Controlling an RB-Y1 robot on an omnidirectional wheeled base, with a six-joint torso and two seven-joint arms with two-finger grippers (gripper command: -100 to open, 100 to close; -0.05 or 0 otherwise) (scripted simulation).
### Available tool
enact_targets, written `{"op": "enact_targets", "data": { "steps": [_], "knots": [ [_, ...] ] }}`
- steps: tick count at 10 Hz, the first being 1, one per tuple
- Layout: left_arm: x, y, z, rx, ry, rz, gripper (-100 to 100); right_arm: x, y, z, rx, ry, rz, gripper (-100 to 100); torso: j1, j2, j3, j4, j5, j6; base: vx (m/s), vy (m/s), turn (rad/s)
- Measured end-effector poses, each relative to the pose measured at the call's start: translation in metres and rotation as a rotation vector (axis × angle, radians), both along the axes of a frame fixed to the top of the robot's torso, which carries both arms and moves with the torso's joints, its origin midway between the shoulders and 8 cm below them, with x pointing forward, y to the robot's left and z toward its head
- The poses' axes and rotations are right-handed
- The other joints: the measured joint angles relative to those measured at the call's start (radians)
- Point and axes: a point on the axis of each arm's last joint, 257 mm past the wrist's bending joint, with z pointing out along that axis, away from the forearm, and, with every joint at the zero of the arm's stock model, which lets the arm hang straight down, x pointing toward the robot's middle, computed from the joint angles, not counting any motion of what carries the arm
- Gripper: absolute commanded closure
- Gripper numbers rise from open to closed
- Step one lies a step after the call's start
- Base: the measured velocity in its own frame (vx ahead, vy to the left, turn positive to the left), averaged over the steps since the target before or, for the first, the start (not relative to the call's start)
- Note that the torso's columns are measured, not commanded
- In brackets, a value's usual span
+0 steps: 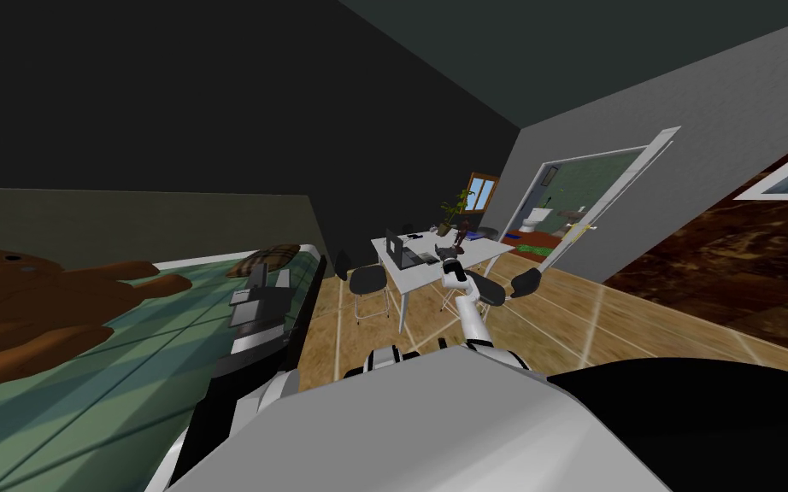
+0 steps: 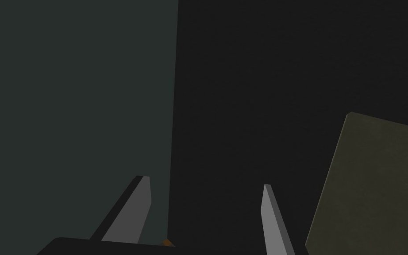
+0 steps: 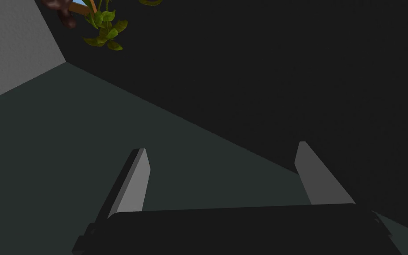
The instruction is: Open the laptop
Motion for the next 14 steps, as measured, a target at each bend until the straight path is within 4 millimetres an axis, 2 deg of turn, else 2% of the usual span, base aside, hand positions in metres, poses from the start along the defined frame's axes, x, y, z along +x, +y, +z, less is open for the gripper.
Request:
{"op": "enact_targets", "data": {
  "steps": [2,7,14],
  "knots": [
    [0.000,0.000,0.000,0.000,0.000,0.000,0,0.002,-0.002,-0.001,-0.040,0.020,-0.015,-100,-0.001,0.000,0.000,0.000,0.000,0.000,-0.004,0.003,0.010],
    [0.000,0.000,0.000,0.000,0.000,0.000,0,0.021,-0.017,-0.005,-0.116,0.091,-0.076,-100,0.000,0.000,0.000,0.000,0.000,0.000,-0.009,0.009,0.014],
    [0.000,0.000,0.000,0.000,0.000,0.000,0,0.041,-0.027,-0.009,-0.231,0.190,-0.134,-100,0.000,0.000,0.000,0.000,0.000,0.000,-0.013,0.009,0.024]
  ]
}}
